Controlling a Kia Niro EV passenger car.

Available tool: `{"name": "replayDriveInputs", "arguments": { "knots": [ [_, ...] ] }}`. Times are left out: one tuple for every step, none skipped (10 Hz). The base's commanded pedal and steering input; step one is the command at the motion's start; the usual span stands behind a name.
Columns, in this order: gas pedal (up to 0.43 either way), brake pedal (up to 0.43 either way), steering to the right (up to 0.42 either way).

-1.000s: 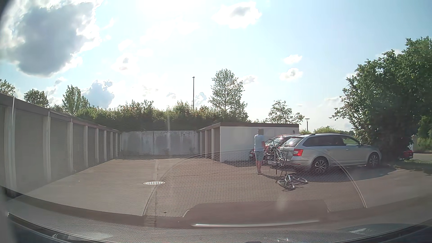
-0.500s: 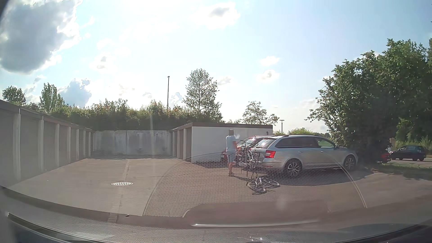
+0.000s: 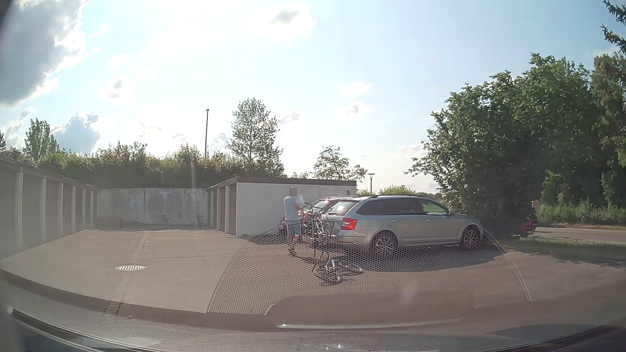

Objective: Follow the waypoints while adhering to traffic rules and regulations

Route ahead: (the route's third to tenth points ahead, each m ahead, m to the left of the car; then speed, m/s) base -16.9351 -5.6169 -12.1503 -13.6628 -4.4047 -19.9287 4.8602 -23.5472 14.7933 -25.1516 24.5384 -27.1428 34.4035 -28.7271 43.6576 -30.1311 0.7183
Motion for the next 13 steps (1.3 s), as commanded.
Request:
{"name": "replayDriveInputs", "arguments": {
  "knots": [
    [0.000,0.055,0.976],
    [0.000,0.049,0.976],
    [0.000,0.049,0.976],
    [0.000,0.030,0.975],
    [0.000,0.018,0.975],
    [0.000,0.018,0.976],
    [0.000,0.018,0.976],
    [0.000,0.018,0.976],
    [0.000,0.018,0.976],
    [0.000,0.018,0.976],
    [0.000,0.018,0.976],
    [0.000,0.018,0.975],
    [0.000,0.018,0.976]
  ]
}}
